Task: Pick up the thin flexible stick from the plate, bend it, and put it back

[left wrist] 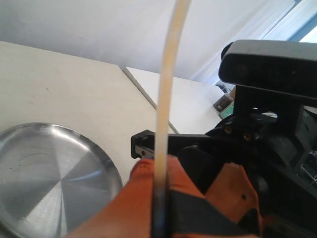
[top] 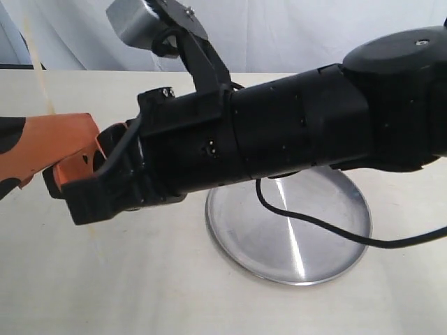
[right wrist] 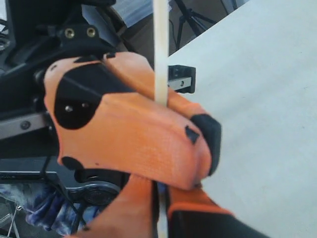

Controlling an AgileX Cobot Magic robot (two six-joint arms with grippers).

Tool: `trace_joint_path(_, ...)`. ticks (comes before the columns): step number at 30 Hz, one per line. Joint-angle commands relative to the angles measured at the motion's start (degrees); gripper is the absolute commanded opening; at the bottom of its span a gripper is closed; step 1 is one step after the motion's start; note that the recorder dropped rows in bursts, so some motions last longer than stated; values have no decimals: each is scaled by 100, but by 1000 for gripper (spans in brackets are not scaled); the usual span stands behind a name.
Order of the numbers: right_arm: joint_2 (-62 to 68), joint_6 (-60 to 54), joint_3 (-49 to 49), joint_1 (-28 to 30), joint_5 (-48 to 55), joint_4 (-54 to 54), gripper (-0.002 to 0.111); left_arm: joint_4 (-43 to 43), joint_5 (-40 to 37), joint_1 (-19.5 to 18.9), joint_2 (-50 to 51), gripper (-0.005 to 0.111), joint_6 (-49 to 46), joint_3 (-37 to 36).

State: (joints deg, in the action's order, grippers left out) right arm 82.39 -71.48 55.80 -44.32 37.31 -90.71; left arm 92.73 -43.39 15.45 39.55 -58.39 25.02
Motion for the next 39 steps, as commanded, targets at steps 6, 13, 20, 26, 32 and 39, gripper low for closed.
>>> trace_joint_path(6, 9, 415, 53, -40, 371, 909, 16, 192, 107, 22, 19, 0, -70, -25)
trace_joint_path(13, 132, 554, 53, -40, 387, 1119, 55, 326, 107, 22, 19, 0, -70, -25)
trace_joint_path(20, 252, 563, 53, -40, 606, 1184, 15, 445, 95, 22, 19, 0, -361, -25)
trace_joint_path(26, 241, 569, 53, -40, 1031, 976, 0, -369, 264, 22, 19, 0, -678, -25)
trace_joint_path(32, 41, 566, 53, -40, 1164, 911, 0, -698, 511, 22, 19, 0, -678, -25)
trace_joint_path(39, -109, 556, 53, -40, 993, 948, 0, -736, 552, 22, 19, 0, -678, -25)
